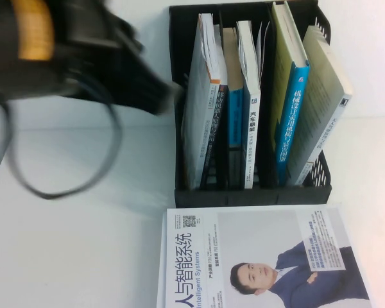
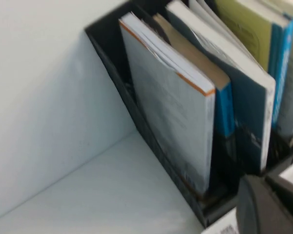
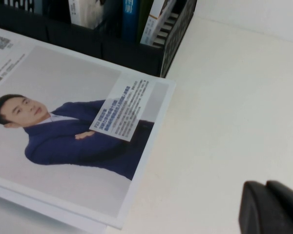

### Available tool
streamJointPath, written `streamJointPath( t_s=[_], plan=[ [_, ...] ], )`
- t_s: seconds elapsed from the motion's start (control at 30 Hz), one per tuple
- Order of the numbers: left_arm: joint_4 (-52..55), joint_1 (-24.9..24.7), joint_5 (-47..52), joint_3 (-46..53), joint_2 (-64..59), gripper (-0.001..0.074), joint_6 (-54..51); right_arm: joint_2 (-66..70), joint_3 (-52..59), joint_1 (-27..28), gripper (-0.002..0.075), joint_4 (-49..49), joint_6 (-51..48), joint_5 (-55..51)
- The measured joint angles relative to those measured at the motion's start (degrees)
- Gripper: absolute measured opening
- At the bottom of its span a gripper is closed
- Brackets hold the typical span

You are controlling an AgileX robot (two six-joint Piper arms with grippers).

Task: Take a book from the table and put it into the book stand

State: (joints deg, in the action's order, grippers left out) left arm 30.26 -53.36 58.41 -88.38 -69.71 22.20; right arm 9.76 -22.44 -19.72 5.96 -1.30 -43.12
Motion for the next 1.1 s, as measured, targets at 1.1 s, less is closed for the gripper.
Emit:
streamJointPath(
  t_s=[1.1],
  plan=[
    [-24.2, 54.9, -39.4, 89.3, 70.2, -0.0002, 3.5, -0.1, 0.1, 0.0, -0.0003, 0.0, 0.0, -0.2]
  ],
)
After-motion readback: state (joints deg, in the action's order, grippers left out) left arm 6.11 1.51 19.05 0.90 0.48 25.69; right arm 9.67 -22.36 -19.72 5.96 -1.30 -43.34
